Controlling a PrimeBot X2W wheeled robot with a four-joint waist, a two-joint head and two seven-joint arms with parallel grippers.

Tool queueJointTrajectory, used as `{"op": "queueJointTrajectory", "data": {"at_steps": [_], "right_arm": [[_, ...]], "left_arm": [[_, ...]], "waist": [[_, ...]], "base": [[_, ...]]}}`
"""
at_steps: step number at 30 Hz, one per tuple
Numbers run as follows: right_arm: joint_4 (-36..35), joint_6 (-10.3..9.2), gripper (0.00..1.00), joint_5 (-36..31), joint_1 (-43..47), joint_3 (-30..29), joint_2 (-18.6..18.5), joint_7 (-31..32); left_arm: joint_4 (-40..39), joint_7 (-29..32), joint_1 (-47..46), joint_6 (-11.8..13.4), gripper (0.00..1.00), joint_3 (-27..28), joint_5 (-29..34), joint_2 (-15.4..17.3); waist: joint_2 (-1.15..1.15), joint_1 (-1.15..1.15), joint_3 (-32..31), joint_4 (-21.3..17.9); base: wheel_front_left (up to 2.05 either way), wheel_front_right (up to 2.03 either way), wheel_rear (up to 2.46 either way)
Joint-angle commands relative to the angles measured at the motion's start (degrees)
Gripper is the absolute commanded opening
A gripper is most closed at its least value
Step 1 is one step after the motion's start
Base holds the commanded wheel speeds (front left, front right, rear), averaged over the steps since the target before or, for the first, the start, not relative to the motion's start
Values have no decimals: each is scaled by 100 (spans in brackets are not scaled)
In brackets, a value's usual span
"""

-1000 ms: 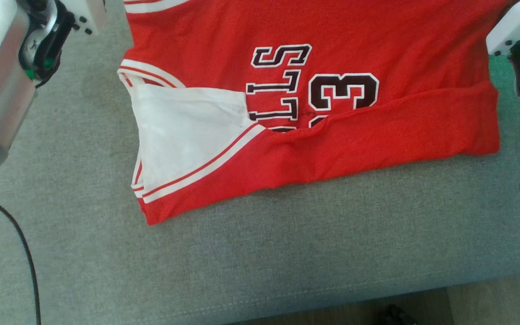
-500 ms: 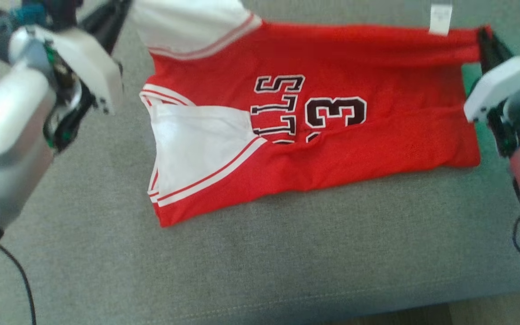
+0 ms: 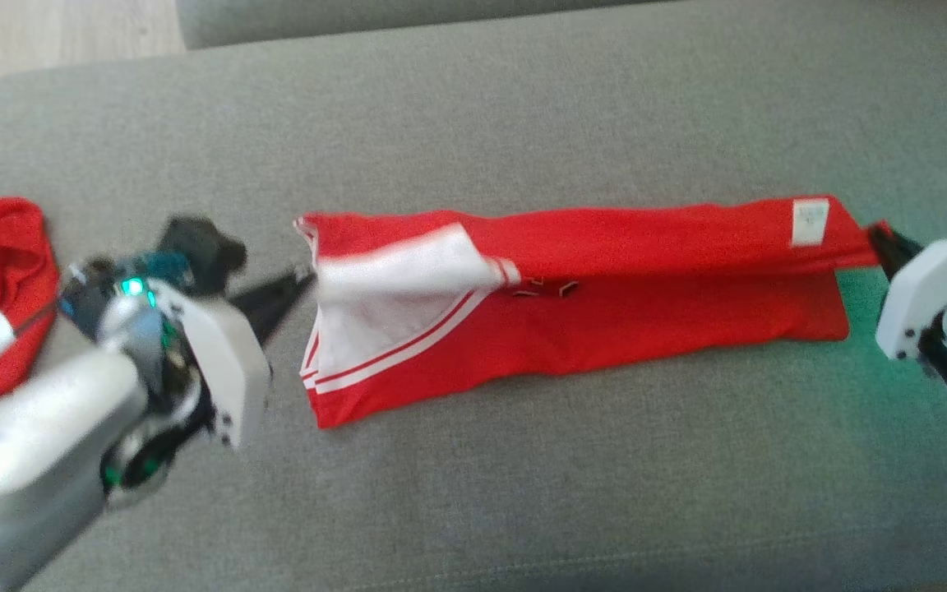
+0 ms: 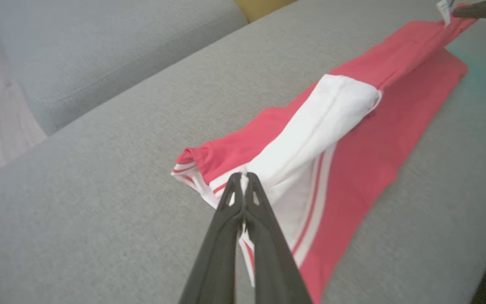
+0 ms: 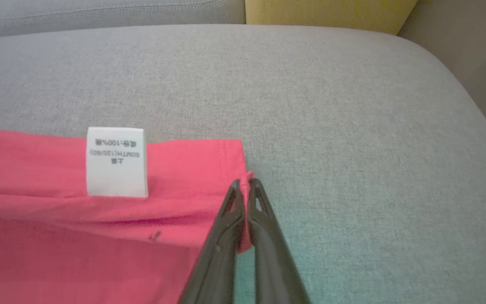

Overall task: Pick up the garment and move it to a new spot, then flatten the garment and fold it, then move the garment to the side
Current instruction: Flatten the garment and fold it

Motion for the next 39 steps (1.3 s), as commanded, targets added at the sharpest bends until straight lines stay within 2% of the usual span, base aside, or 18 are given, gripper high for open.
{"op": "queueJointTrajectory", "data": {"at_steps": [1,6,12,13,14,15,16,22,27,33,34,36,39], "right_arm": [[-159,-5,0,61,69,72,-197,33],[-421,-5,0,291,288,253,-437,286],[-581,-5,1,365,379,416,-544,409],[-593,-5,44,366,385,429,-554,420],[-573,-5,100,381,393,428,-562,463],[-551,-5,100,375,394,429,-576,494],[-525,-5,100,368,404,441,-585,552],[-357,-5,100,313,403,258,-598,628],[-329,-5,100,293,391,-182,-449,148],[-478,-5,100,299,574,-818,-88,-769],[-478,-5,100,299,574,-818,-88,-769],[-566,-5,100,246,678,-1002,48,-1080],[-728,-5,100,172,882,-1293,247,-1499]], "left_arm": [[-174,28,-182,70,0,291,-50,283],[-725,286,125,281,0,139,-141,497],[-722,312,251,366,0,5,-27,365],[-683,312,264,364,0,-15,-5,330],[-638,302,279,367,32,-33,21,294],[-584,288,288,377,86,-51,65,264],[-524,284,300,385,100,-74,115,239],[-275,28,447,533,100,17,52,90],[-99,-566,607,895,100,493,-265,-45],[110,-1643,1049,1365,100,1468,-847,-410],[110,-1643,1049,1365,100,1468,-847,-410],[111,-1753,1267,1427,100,1904,-955,-578],[-48,-1777,1675,1435,100,2891,-670,-971]], "waist": [[-1,0,-69,39],[-1,0,-91,61],[-1,0,-30,51],[-1,0,-23,42],[-1,0,-17,34],[-1,0,-15,24],[-1,0,-17,13],[-1,0,-96,-42],[-1,0,-233,-70],[-1,0,-415,-73],[-1,0,-415,-73],[-1,0,-456,-69],[-1,0,-485,-29]], "base": [[0,0,0],[0,0,0],[0,0,0],[0,0,0],[0,0,0],[0,0,0],[0,0,0],[0,0,0],[0,0,0],[0,0,0],[0,0,0],[0,0,0],[0,0,0]]}}
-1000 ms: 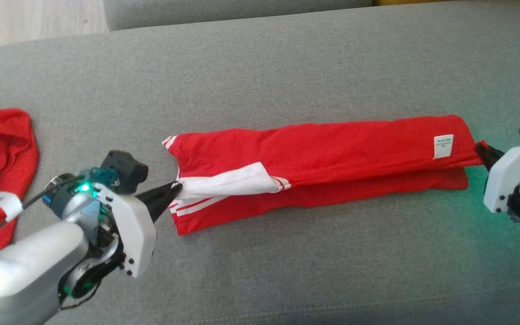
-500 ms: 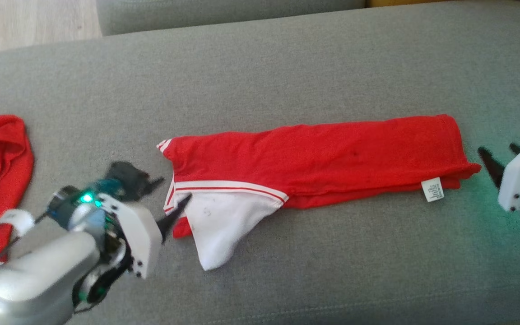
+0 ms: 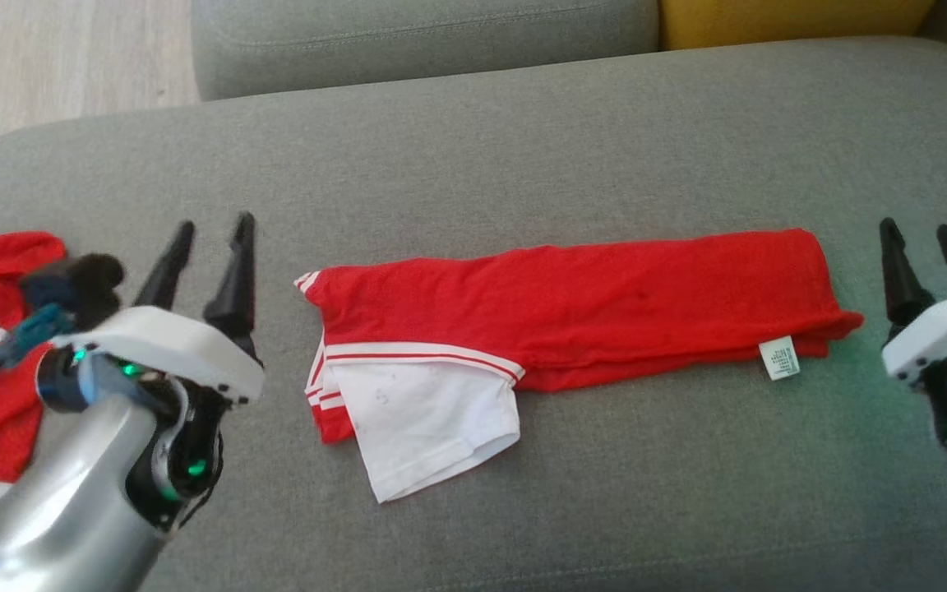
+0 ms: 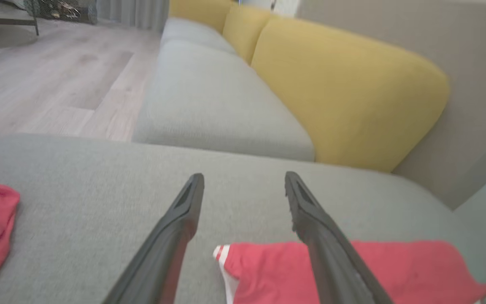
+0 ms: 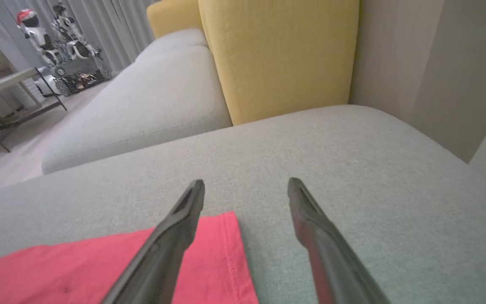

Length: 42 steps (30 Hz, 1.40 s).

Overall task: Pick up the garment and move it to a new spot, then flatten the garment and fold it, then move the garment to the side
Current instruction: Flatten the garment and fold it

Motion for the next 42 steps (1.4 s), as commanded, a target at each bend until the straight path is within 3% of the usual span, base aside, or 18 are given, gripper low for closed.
{"op": "queueJointTrajectory", "data": {"at_steps": [1,7,10,15,20,27,34,42], "right_arm": [[-219,-5,100,-78,32,-29,-12,-172],[-559,-5,100,-485,518,-513,376,-575],[-687,-5,100,-671,714,-719,532,-590],[-834,-5,100,-971,822,-1078,690,-439],[-781,-5,100,-1233,751,-1411,876,-97],[-191,-5,100,-1608,329,-1987,1086,409],[369,-5,100,-1904,-7,-2323,1176,666],[697,-5,100,-2013,-173,-2255,1268,901]], "left_arm": [[-197,-71,-59,-28,100,577,216,26],[-487,-73,1166,-494,100,2187,1513,-1037],[-403,-73,1573,-824,100,2609,1934,-1437],[-164,-74,1683,-1291,100,2971,2502,-1782],[37,-74,1593,-1620,100,3217,2798,-2031],[356,-74,1384,-2003,100,3291,3124,-2305],[513,-74,1214,-2162,100,3383,3308,-2391],[581,-74,1150,-2249,100,3516,3432,-2452]], "waist": [[0,0,-17,23],[0,0,-61,70],[0,0,-51,92],[0,0,42,159],[0,0,219,213],[0,0,579,361],[0,0,775,453],[0,0,851,423]], "base": [[0,0,0],[0,0,0],[0,0,0],[0,0,0],[0,0,0],[0,0,0],[0,0,0],[0,0,0]]}}
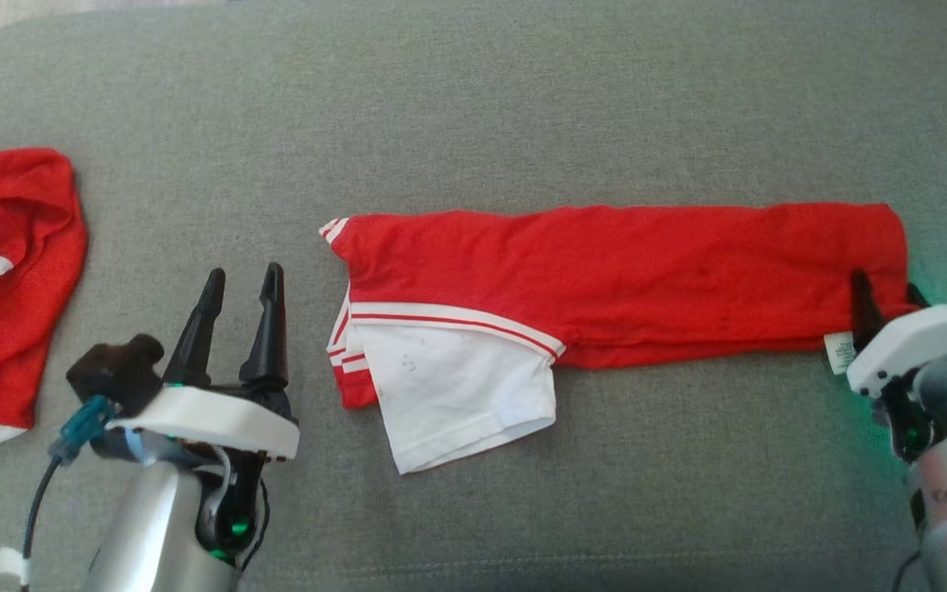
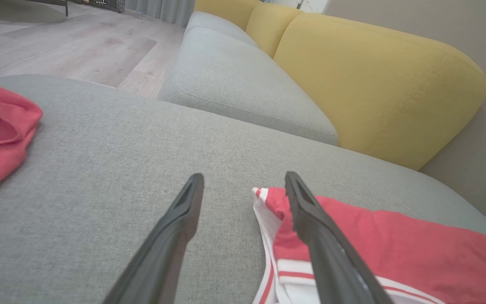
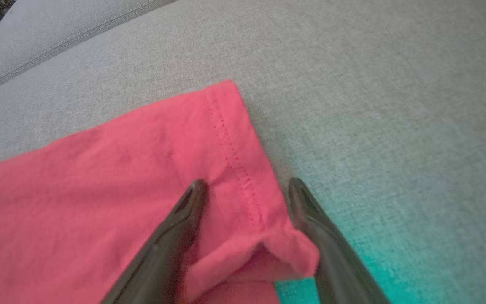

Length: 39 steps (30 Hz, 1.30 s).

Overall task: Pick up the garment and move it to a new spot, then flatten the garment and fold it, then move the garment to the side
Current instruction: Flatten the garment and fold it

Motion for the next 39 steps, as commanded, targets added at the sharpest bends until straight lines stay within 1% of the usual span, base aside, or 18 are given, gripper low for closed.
{"op": "queueJointTrajectory", "data": {"at_steps": [1,5,6,7,8,13,19,21,24,29,32,36,39], "right_arm": [[-72,-5,100,-45,-153,162,29,57],[-28,-5,100,12,-170,295,78,117],[-27,-5,97,43,-156,354,95,150],[-31,-5,32,81,-136,402,101,171],[-41,-5,0,120,-113,439,100,176],[-116,-5,0,297,-32,506,-33,115],[-51,-5,0,311,-11,365,-384,-15],[70,-5,0,141,-29,240,-571,-106],[400,-5,0,-301,-115,-168,-886,-340],[858,-5,0,-1172,-374,-1024,-1133,-798],[979,-5,0,-1641,-506,-1439,-1040,-919],[921,-5,0,-1960,-689,-1732,-591,-893],[791,-5,0,-1997,-824,-1693,-180,-802]], "left_arm": [[-163,-70,-282,-29,100,254,51,44],[-124,-70,-314,-62,100,307,104,9],[-110,-70,-319,-70,100,318,116,1],[-95,-70,-321,-79,100,326,128,-8],[-80,-70,-319,-87,100,333,138,-17],[-65,-70,-289,-120,100,413,171,-54],[-70,-70,-224,-149,100,498,211,-91],[-71,-70,-205,-157,100,516,225,-103],[-70,-70,-190,-169,100,530,243,-122],[-50,-70,-159,-186,100,540,267,-150],[-17,-70,-129,-194,100,548,275,-165],[18,-70,-72,-200,100,572,276,-186],[40,-70,-31,-204,100,590,268,-201]], "waist": [[0,0,7,-16],[0,0,-19,-52],[0,0,-39,-59],[0,0,-64,-63],[0,0,-95,-66],[0,0,-194,-71],[0,0,-259,-66],[0,0,-270,-63],[0,0,-291,-56],[0,0,-349,-59],[0,0,-426,-72],[0,0,-564,-117],[0,0,-687,-158]], "base": [[0,0,0],[0,0,0],[0,0,0],[0,0,0],[0,0,0],[0,0,0],[0,0,0],[0,0,0],[0,0,0],[0,0,0],[0,0,0],[0,0,0],[0,0,0]]}}
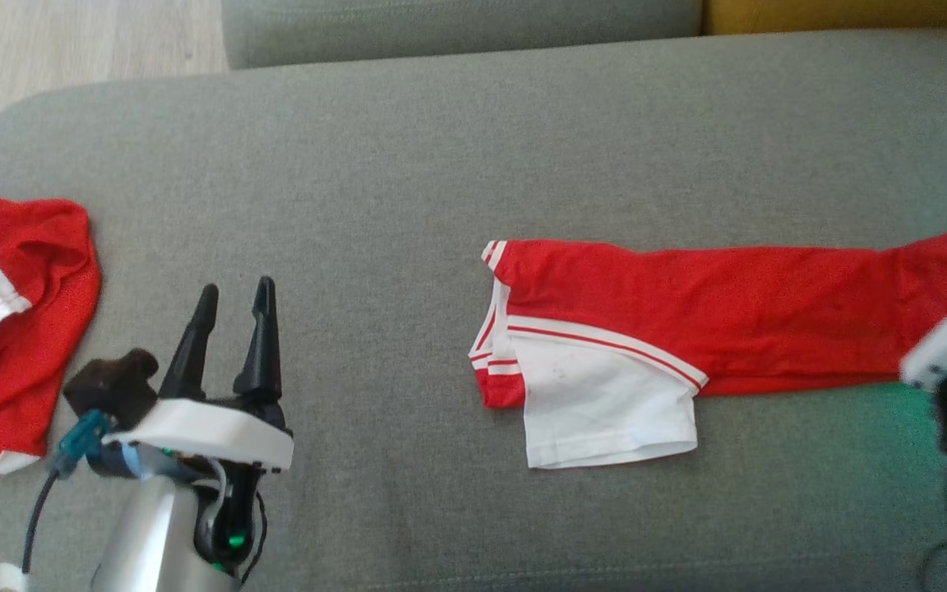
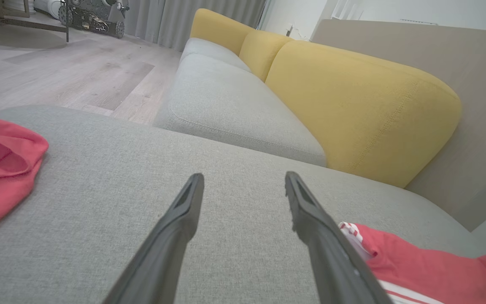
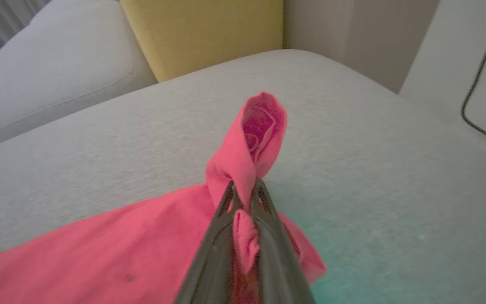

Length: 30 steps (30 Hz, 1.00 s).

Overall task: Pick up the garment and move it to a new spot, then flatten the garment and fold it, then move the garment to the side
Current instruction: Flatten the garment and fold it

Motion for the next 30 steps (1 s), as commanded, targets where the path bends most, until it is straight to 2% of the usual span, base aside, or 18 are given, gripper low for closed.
{"op": "queueJointTrajectory", "data": {"at_steps": [1,2,5,8,11,16,21,26,30], "right_arm": [[-283,-5,0,-21,-281,207,147,58],[-283,-5,0,-21,-281,207,147,58],[-554,-5,0,101,-362,476,568,220],[-940,-5,0,451,-382,812,939,475],[-1490,-5,0,905,-280,1225,1118,773],[-2635,-5,0,1889,184,2023,1201,1322],[-3576,-5,0,3021,801,2977,1205,1580],[-3917,-5,0,3632,1133,3707,1206,1433],[-3816,-5,0,3971,1174,4196,1206,1224]], "left_arm": [[-149,-70,-69,-25,100,235,42,25],[-149,-70,-69,-25,100,235,42,25],[-144,-70,-16,-27,100,266,23,11],[-148,-70,45,-25,100,288,3,-2],[-156,-70,99,-16,100,293,-20,-11],[-175,-70,127,0,100,288,-56,-19],[-180,-70,135,1,100,275,-87,-23],[-164,-70,108,7,100,198,-141,-24],[-153,-70,74,24,100,131,-192,-25]], "waist": [[0,0,-105,-45],[0,0,-105,-45],[0,0,-233,-95],[0,0,-345,-139],[0,0,-426,-162],[0,0,-472,-142],[0,0,-439,-93],[0,0,-376,-11],[0,0,-302,78]], "base": [[0,0,0],[0,0,0],[0,0,0],[0,0,0],[0,0,0],[0,0,0],[0,0,0],[0,0,0],[0,0,0]]}}
